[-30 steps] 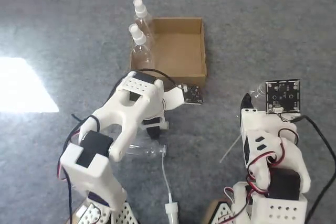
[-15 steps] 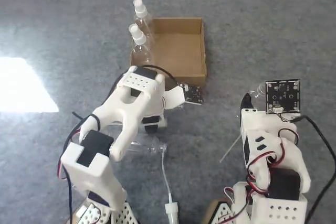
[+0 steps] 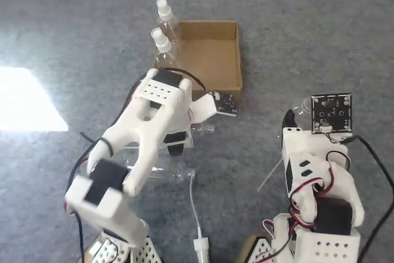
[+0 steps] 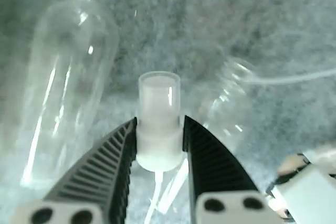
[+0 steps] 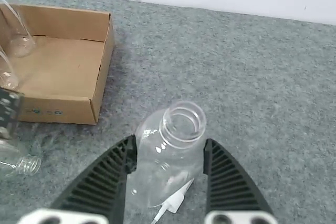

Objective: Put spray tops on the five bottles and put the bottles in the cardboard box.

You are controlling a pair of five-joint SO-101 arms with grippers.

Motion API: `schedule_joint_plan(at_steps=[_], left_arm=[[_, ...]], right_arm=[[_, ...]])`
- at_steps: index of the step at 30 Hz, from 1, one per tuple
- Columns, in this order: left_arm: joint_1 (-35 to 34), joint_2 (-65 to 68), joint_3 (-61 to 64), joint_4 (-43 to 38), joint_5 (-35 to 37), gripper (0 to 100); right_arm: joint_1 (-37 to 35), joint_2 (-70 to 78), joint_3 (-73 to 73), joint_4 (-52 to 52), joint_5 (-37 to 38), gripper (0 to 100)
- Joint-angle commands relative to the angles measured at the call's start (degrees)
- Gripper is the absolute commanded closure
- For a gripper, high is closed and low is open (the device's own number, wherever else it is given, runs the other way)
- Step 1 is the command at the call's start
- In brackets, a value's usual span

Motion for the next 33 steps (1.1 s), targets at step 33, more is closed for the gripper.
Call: schedule_joint_plan(at_steps=[33], left_arm=[[-1.8,-45.2,-2.2,-14.1,46.7,96]], right_arm=[[-24.7,-0.9,-0.6,5.1,3.1,92.9]])
